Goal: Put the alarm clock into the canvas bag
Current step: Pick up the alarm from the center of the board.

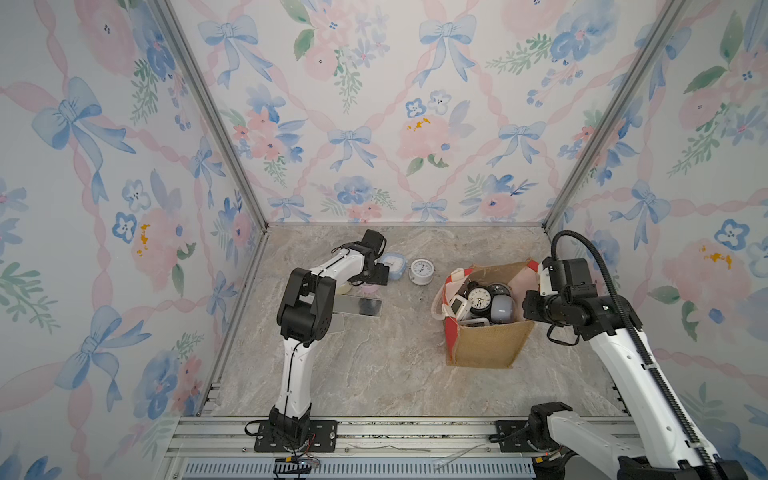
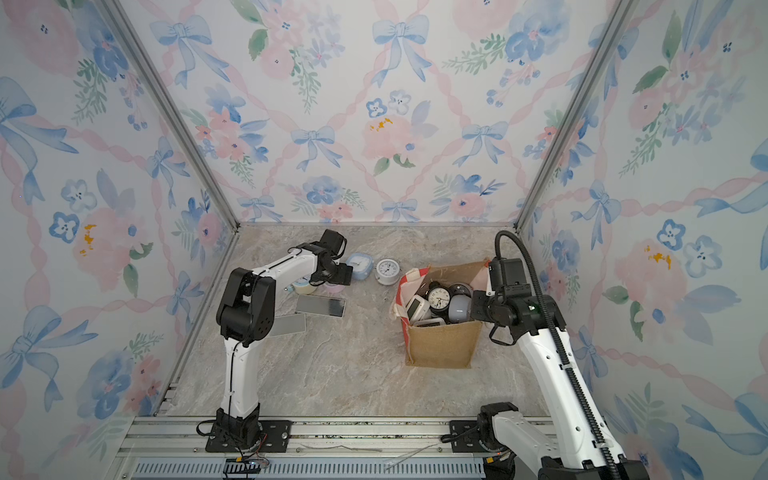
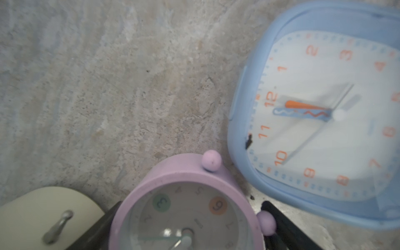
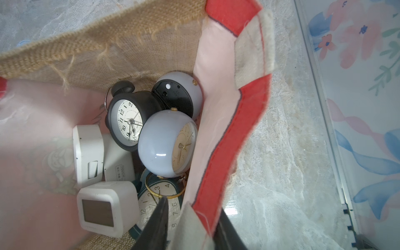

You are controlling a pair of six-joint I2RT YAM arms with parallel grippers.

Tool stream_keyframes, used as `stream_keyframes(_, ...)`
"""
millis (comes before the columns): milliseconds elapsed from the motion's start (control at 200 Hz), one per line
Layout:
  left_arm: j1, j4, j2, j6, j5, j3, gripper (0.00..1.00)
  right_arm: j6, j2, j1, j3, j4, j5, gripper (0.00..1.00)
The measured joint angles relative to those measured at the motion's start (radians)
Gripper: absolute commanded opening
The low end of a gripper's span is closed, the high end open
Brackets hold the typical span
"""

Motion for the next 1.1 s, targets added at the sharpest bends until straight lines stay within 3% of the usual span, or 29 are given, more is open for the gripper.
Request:
stream_keyframes(450, 0.0, 0.0, -0.001, 0.0, 0.004, 0.0, 0.76, 0.0, 0.0, 0.0, 0.0, 0.0, 0.0, 0.34)
stream_keyframes(875, 0.0, -0.007, -0.036, 0.0, 0.027, -0.039, 0.74, 0.0, 0.0, 0.0, 0.0, 0.0, 0.0, 0.34)
stream_keyframes(1100, 0.0, -0.023, -0.124, -0.001, 0.038, -0.051, 0.73, 0.0, 0.0, 0.0, 0.0, 0.0, 0.0, 0.34)
